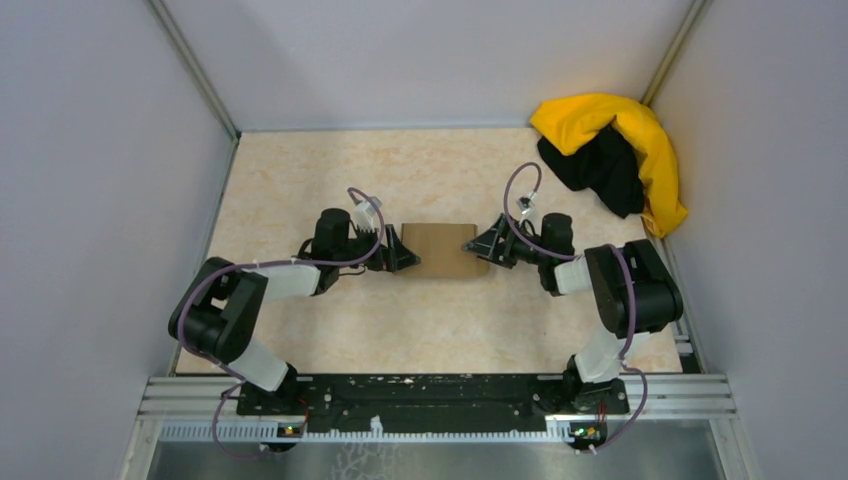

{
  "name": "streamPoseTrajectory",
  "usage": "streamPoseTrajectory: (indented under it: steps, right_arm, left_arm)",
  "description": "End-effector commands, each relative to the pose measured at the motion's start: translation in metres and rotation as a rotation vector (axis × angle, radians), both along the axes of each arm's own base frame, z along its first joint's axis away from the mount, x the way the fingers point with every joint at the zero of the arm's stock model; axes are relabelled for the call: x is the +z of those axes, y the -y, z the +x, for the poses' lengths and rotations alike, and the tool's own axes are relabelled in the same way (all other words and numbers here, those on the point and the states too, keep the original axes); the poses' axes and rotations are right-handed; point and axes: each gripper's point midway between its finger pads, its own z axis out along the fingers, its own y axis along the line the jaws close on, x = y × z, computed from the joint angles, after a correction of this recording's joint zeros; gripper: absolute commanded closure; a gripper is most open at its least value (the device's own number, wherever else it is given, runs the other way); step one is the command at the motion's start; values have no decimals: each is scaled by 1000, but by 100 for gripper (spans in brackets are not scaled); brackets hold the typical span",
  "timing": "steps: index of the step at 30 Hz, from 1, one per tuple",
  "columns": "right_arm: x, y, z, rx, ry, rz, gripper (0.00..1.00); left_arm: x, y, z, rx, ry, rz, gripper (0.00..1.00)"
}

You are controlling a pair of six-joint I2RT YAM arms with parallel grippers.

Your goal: Fold the paper box

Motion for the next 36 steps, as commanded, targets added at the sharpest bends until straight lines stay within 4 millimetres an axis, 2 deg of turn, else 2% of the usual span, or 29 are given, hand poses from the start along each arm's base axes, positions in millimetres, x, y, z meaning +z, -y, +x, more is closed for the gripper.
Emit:
streamPoseTrajectory:
  steps: [1, 10, 21, 29, 36]
  right_arm:
    - [27, -5, -1, 38, 101, 39, 1]
    - [48, -5, -14, 59, 118, 53, 1]
    - [76, -2, -35, 73, 128, 48, 1]
    - [81, 0, -50, 79, 117, 48, 1]
    - [68, 1, -58, 80, 83, 47, 1]
  left_arm:
    - [19, 8, -5, -41, 52, -33, 1]
    - [33, 11, -15, -52, 54, -35, 1]
    - [63, 10, -28, -61, 56, -57, 1]
    - [83, 9, -34, -65, 37, -67, 1]
    - [84, 12, -37, -80, -5, -68, 1]
